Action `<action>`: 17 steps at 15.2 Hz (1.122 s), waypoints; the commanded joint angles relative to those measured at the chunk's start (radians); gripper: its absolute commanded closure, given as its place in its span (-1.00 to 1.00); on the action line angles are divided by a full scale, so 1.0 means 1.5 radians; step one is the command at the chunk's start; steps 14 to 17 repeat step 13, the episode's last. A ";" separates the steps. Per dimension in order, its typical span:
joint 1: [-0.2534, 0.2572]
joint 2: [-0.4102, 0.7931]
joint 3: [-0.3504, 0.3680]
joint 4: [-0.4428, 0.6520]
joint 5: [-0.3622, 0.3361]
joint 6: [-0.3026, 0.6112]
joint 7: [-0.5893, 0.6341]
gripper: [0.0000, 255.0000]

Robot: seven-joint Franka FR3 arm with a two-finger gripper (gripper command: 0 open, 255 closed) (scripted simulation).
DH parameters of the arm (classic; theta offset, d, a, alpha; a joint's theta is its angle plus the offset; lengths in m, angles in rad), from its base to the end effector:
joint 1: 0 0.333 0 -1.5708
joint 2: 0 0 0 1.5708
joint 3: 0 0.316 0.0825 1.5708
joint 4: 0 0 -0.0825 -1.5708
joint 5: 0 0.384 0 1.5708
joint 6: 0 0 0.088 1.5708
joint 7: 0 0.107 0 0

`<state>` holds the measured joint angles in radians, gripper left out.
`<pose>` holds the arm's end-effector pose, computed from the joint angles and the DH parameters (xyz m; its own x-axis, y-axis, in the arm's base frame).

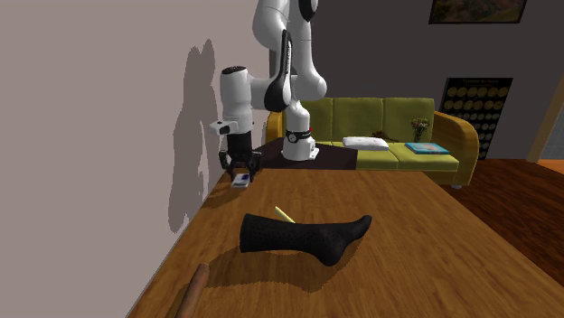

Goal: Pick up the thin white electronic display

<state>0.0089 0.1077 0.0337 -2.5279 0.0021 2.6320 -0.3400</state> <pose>0.4615 0.0199 0.2351 0.9284 0.3715 -0.0018 0.3714 -0.9284 -0.0056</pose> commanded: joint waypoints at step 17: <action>0.000 -0.103 0.000 0.013 0.005 -0.117 -0.004 1.00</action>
